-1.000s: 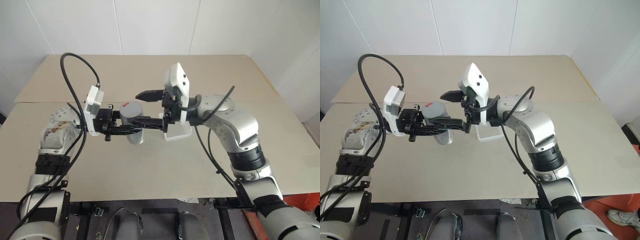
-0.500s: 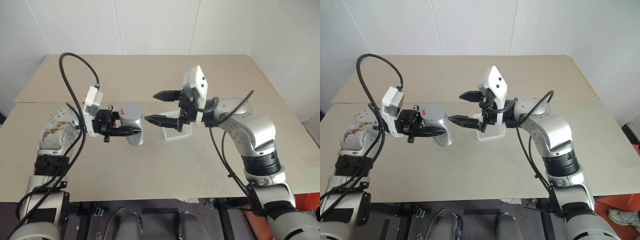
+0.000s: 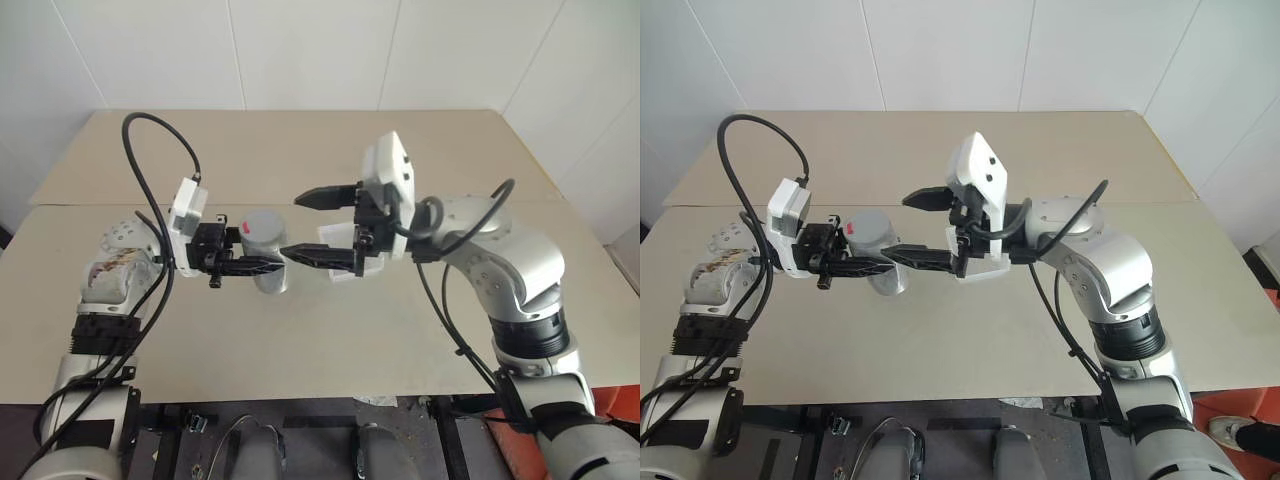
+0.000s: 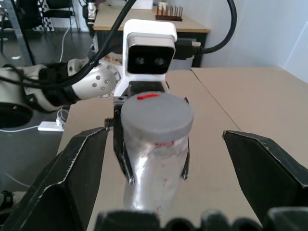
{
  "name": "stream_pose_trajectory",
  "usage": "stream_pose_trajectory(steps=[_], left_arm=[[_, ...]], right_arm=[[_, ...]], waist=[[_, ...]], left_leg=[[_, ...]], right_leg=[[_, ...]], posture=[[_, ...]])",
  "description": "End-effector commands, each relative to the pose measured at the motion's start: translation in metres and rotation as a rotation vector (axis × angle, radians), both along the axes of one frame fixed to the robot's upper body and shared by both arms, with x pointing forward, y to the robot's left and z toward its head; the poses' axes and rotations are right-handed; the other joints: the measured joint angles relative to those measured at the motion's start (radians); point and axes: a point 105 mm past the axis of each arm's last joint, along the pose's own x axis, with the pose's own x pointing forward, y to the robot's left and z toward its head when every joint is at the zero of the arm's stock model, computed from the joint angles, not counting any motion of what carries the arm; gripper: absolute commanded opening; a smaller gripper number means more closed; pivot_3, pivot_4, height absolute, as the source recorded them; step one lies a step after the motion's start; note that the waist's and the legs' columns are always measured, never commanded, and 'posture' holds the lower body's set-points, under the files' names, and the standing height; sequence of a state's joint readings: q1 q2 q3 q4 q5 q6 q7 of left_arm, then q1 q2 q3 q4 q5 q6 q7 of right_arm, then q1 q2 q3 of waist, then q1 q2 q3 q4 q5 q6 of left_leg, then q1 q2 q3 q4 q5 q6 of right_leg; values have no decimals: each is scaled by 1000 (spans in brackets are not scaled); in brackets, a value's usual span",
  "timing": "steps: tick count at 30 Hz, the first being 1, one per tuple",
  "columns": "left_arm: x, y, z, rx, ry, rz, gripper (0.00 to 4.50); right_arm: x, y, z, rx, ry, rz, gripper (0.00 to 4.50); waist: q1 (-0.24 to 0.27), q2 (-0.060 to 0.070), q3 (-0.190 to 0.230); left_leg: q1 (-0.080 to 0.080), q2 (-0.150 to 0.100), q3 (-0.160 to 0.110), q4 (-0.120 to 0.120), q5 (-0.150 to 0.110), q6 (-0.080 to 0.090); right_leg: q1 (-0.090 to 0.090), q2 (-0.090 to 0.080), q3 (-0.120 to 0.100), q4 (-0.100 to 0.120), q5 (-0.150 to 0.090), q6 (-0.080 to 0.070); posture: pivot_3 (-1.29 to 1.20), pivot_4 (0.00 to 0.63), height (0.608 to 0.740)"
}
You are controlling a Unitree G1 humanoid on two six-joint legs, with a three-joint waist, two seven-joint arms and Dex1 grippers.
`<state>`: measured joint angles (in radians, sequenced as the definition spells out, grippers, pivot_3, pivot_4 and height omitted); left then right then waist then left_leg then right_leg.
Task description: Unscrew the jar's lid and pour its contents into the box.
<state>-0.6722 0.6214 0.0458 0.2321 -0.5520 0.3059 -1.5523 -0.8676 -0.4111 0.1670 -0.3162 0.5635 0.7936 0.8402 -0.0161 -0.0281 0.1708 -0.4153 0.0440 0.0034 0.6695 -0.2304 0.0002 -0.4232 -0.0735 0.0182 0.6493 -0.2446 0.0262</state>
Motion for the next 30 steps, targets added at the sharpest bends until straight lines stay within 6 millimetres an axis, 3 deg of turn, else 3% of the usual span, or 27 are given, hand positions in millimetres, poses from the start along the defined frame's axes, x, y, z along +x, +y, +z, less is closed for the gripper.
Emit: stream_pose_trajectory(steps=[1, 21, 24, 27, 30], left_arm=[[0, -3, 13, -11, -55, -16, 1922], [-2, 0, 13, -1, -57, -10, 1922], [-2, 0, 13, 1, -56, -10, 1922], [-3, 0, 12, 2, -55, -10, 1922], [-4, 0, 11, 5, -53, -12, 1922]], right_arm=[[-4, 13, 9, 4, -23, -4, 4454], [1, 37, 11, 11, 7, 17, 4454], [1, 37, 12, 13, 8, 20, 3855], [1, 37, 12, 16, 6, 21, 2846], [0, 37, 14, 22, 1, 24, 2739]], waist=[[0, 0, 0], [1, 0, 0], [1, 0, 0], [1, 0, 0], [1, 0, 0]], left_leg=[[0, 0, 0, 0, 0, 0], [0, 0, 0, 0, 0, 0], [0, 0, 0, 0, 0, 0], [0, 0, 0, 0, 0, 0], [0, 0, 0, 0, 0, 0]], right_leg=[[0, 0, 0, 0, 0, 0], [0, 0, 0, 0, 0, 0], [0, 0, 0, 0, 0, 0], [0, 0, 0, 0, 0, 0], [0, 0, 0, 0, 0, 0]], posture=[[0, 150, 740], [0, 150, 740], [0, 150, 740], [0, 150, 740], [0, 150, 740]])
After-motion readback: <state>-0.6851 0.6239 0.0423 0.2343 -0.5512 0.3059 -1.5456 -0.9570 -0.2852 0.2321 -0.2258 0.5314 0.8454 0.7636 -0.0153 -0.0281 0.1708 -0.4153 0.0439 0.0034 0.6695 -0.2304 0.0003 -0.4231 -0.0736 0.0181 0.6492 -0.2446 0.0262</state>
